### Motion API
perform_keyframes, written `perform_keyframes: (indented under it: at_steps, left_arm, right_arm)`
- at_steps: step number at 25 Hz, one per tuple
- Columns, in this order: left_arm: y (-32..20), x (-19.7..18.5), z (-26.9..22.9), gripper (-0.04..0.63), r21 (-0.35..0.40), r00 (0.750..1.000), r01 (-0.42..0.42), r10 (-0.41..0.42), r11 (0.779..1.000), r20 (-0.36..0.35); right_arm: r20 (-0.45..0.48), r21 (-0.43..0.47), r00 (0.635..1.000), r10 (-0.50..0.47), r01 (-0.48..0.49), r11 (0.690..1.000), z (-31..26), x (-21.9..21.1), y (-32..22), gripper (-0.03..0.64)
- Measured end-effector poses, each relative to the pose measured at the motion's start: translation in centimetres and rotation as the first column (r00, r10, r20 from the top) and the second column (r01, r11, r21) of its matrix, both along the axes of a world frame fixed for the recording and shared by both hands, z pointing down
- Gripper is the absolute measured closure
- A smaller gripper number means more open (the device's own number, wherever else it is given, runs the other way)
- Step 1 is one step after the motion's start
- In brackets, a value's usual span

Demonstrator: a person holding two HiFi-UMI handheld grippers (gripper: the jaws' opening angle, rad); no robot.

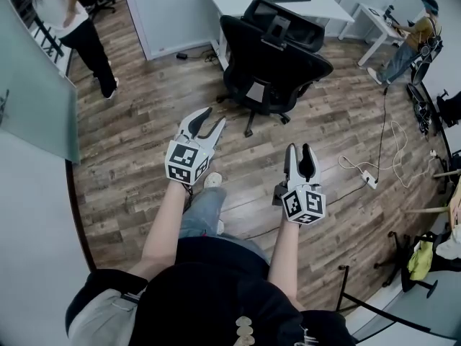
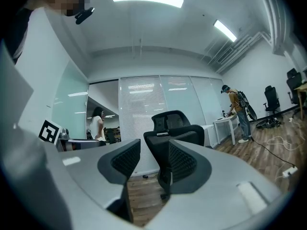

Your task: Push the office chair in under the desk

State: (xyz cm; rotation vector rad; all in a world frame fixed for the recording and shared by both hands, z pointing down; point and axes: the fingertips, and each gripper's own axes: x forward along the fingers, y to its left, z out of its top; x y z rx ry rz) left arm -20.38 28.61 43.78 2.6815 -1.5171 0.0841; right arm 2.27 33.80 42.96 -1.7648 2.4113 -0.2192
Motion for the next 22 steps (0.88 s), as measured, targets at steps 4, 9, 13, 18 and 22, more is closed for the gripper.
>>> perform_keyframes:
  at_steps: [4,9,13,18,22]
  left_arm:
    - [-2.6,0.6,0.1,0.434,0.008,1.000,0.000,0.000,1.000,-0.002]
    - [-6.7,1.5,0.6,0.433,0.010,1.000,-0.024,0.024,1.000,0.009]
    - [-10.6,1.8,0.9,0.433,0.004,0.999,-0.038,0.038,0.999,0.019]
    - [-16.3,1.5,1.5,0.420,-0.006,0.999,-0.050,0.050,0.999,0.014]
    - [-21.4,0.9,1.3,0.414,-0.008,0.998,-0.062,0.062,0.998,0.023]
  right_arm:
    - [-0.003,0.003,1.000,0.009,-0.009,1.000,0.3,0.9,-2.1,0.445]
    - [0.004,0.005,1.000,0.030,-0.030,1.000,0.6,1.9,-6.1,0.445]
    - [0.010,0.000,0.999,0.040,-0.040,0.999,0.9,1.8,-9.7,0.445]
    - [0.016,-0.012,0.998,0.053,-0.052,0.999,1.5,1.6,-15.2,0.445]
    - [0.016,-0.010,0.998,0.066,-0.066,0.998,0.9,1.0,-20.2,0.445]
